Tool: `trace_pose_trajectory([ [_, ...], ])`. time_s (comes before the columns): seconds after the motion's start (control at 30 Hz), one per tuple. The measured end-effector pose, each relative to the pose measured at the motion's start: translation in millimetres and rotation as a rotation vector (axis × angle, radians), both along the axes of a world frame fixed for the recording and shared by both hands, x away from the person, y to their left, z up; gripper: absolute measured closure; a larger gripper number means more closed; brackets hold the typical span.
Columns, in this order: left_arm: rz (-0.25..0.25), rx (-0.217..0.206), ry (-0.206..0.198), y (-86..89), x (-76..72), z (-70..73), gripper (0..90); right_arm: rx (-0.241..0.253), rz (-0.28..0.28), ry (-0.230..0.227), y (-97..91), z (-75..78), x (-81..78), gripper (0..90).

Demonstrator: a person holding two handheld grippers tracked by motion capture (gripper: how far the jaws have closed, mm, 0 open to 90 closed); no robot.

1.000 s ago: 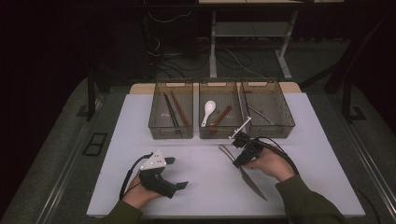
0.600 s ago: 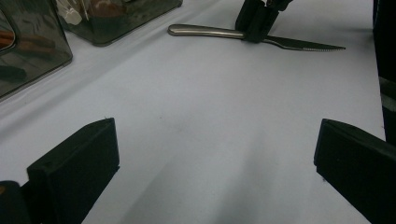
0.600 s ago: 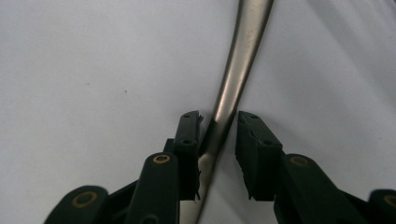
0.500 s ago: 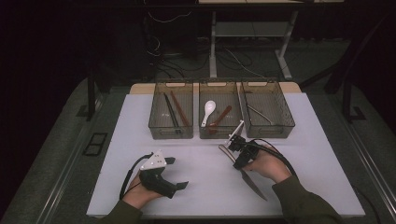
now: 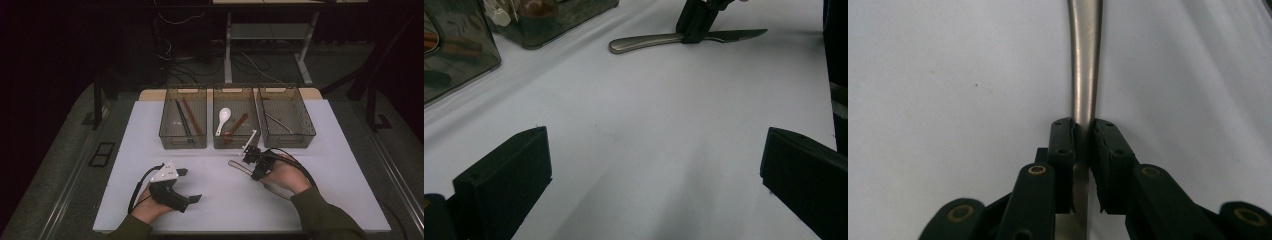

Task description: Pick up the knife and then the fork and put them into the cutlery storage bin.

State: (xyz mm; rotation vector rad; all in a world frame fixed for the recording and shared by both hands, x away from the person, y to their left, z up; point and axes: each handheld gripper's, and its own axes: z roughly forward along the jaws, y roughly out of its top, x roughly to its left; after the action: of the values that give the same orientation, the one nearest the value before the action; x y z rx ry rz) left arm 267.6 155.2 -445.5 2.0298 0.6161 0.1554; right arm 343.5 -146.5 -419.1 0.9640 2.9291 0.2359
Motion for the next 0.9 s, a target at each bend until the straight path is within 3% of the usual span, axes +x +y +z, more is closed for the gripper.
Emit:
trace_pose_trajectory([
  [0.33, -0.002, 0.000, 0.000, -0.1, 0.1, 0.1, 0.0, 0.017, 0.040, -0.013, -4.1, 0.0, 0.4, 79.1],
  [0.47, -0.001, -0.002, 0.001, 0.2, 0.5, 0.0, 0.0, 0.048, 0.025, -0.029, -8.5, 3.4, 2.0, 79.1],
  [0.63, 0.000, -0.007, -0.002, 0.8, 0.4, 0.2, 0.0, 0.143, 0.009, -0.044, -19.6, 12.4, 4.7, 79.1],
  [0.9, -0.001, -0.007, 0.000, 0.9, 0.6, 0.3, 0.0, 0.253, -0.018, -0.083, -38.8, 24.5, 7.0, 79.0],
])
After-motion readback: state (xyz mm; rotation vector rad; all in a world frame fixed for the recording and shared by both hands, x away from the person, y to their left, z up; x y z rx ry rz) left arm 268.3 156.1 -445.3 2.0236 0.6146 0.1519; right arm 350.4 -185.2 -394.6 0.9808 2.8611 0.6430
